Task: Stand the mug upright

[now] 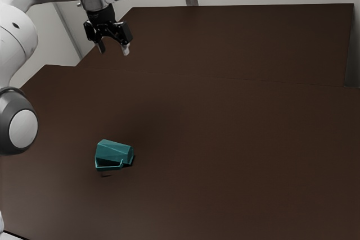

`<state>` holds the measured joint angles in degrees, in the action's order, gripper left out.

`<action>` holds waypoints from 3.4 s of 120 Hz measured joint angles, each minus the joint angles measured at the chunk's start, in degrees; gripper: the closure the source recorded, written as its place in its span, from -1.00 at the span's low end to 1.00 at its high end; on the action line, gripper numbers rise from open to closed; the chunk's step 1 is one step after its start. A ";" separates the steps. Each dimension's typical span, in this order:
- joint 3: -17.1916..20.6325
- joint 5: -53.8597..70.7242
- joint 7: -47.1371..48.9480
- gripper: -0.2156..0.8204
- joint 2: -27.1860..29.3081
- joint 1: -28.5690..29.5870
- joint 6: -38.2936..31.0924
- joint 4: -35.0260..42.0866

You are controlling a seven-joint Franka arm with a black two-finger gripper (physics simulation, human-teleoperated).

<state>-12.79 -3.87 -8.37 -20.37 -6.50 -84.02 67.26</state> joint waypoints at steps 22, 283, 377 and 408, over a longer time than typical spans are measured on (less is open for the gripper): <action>-0.12 -0.01 0.08 -0.58 0.04 -0.20 0.13 0.00; -10.47 -32.92 -36.84 -0.58 20.81 6.32 -38.39 68.63; -11.03 -47.46 -45.63 -0.58 16.95 8.50 -33.40 69.82; -11.03 -50.23 -47.95 -0.56 15.55 8.75 -31.88 69.64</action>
<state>-23.82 -54.10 -56.32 -4.83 2.25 -115.90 136.90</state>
